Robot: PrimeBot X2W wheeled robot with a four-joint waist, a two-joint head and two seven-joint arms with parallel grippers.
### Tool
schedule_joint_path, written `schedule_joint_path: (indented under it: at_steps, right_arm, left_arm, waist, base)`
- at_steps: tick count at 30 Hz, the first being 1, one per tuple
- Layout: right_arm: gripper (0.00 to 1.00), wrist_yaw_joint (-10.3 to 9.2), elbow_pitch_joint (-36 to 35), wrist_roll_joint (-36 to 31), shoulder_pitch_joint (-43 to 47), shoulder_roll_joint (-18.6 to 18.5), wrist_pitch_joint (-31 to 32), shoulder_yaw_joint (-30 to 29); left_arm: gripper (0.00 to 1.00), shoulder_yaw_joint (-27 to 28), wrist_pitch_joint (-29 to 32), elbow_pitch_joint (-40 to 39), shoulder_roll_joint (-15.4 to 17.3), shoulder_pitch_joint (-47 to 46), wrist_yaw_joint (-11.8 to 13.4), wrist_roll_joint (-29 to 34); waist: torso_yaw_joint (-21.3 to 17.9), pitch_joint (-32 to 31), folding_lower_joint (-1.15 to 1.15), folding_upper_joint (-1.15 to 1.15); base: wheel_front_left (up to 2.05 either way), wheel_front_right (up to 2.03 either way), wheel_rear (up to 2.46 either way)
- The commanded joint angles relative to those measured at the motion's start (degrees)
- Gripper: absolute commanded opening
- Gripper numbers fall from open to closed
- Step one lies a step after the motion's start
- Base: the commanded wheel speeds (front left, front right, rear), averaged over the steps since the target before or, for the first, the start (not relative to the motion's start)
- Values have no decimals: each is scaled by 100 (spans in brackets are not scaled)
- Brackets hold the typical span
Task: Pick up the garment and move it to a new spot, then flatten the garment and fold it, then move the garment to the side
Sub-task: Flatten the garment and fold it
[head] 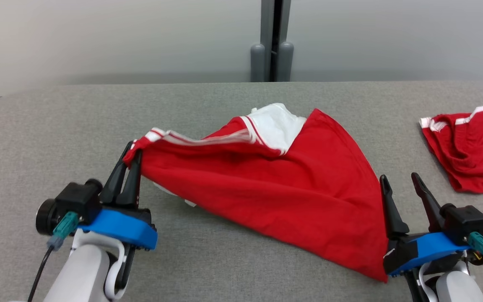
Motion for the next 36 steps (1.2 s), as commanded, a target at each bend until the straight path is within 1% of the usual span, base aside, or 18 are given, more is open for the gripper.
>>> schedule_joint_path:
  at_steps: [1,4,6,9,11,14,17,19,23,24,25,26,27,31,33,36]
  right_arm:
    - [100,1,5,38,71,-14,-33,-53]
    - [100,1,22,70,142,-14,-36,-81]
    - [100,1,37,94,169,-13,-39,-75]
    - [100,1,49,114,121,-14,-38,5]
    - [100,1,73,137,58,-15,-46,87]
    - [100,1,130,164,22,-15,-55,159]
    - [100,1,183,144,-43,-14,-83,193]
    - [100,1,224,160,-64,-14,-101,223]
    - [100,1,310,179,-57,-13,-134,270]
    - [100,1,327,180,-55,-12,-142,275]
    - [100,1,327,180,-55,-12,-142,275]
    - [100,1,340,182,-51,-12,-151,283]
    - [100,1,356,184,-41,-13,-157,276]
    - [100,1,400,133,14,-12,-174,239]
    - [100,1,409,122,28,-13,-177,243]
    - [100,1,418,142,28,-13,-174,284]
  left_arm:
    - [0,112,-20,-378,68,316,111,-67]
    - [0,233,141,-1151,178,943,384,-142]
    - [0,195,365,-1588,239,1251,539,-99]
    - [0,-24,703,-1990,229,1527,597,-37]
    - [0,-265,858,-2040,158,1536,557,53]
    - [0,-629,1035,-1753,-47,1336,412,129]
    - [0,-998,1091,-1230,-308,1043,269,256]
    - [0,-1178,1070,-838,-519,849,185,283]
    - [0,-1430,969,-56,-741,520,98,379]
    - [38,-1482,926,98,-775,464,81,400]
    - [38,-1482,926,98,-775,464,81,400]
    - [95,-1511,867,223,-824,420,75,404]
    - [100,-1538,806,328,-859,379,72,395]
    - [100,-1568,568,534,-886,343,92,355]
    - [100,-1543,478,518,-834,421,94,329]
    - [100,-1498,463,412,-669,650,108,276]
  waist:
    - [80,-71,1,0]
    - [190,-169,1,0]
    - [232,-201,1,0]
    - [209,-181,1,0]
    - [141,-144,1,0]
    - [-1,-79,1,0]
    - [-178,-15,1,0]
    - [-293,26,1,0]
    - [-449,69,1,0]
    - [-464,74,1,0]
    - [-464,74,1,0]
    - [-471,75,1,0]
    - [-465,73,1,0]
    - [-333,16,1,0]
    - [-241,-33,1,0]
    - [-104,-100,1,0]
  base:
    - [0,0,0]
    - [0,0,0]
    - [0,0,0]
    - [0,0,0]
    - [0,0,0]
    - [0,0,0]
    - [0,0,0]
    - [0,0,0]
    - [0,0,0]
    - [0,0,0]
    - [0,0,0]
    - [0,0,0]
    - [0,0,0]
    - [0,0,0]
    - [0,0,0]
    - [0,0,0]
